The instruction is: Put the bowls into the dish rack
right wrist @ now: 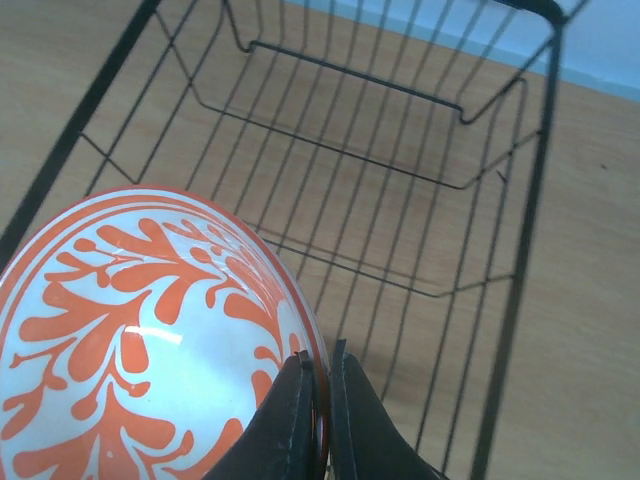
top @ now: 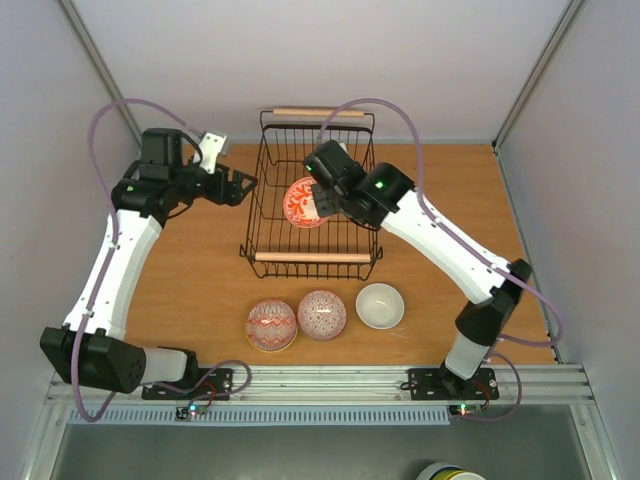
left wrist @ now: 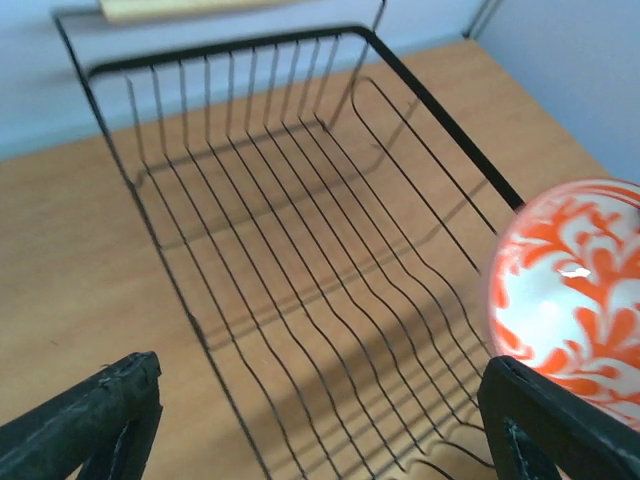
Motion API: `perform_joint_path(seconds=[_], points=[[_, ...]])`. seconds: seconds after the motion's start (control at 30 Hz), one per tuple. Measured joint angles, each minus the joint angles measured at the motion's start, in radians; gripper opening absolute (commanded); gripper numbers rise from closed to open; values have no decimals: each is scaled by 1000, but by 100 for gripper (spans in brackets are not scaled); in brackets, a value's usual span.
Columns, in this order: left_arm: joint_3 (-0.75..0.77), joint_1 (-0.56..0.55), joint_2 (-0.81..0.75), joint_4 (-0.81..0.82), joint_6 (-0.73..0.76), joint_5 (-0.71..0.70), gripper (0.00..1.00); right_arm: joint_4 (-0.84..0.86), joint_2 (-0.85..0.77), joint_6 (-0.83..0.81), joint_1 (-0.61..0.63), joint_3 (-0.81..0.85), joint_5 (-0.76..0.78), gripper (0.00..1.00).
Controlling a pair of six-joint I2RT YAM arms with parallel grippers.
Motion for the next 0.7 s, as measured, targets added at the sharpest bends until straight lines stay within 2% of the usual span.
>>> perform_joint_path(seconds=[0.1,0.33,0.37,0.5,0.6,0.63,0.7], points=[[0,-43,23,-55,-3,0,81,0,74,-30,0,79,-34,1],[2,-145,92,-105,-6,-4,80,1,154,-75,11,197,-76,1],[2,-156,106,-108,-8,-6,76,1,158,-81,15,197,-81,1],[5,-191,146,-117,-19,-17,41,1,174,-93,31,198,-93,1],[5,-215,163,-123,-14,-33,30,1,180,-103,39,198,-99,1],[5,-219,165,-125,-20,-36,24,2,180,-105,40,198,-102,1],[5,-225,165,-129,-17,-53,2,0,179,-112,41,198,-103,1]])
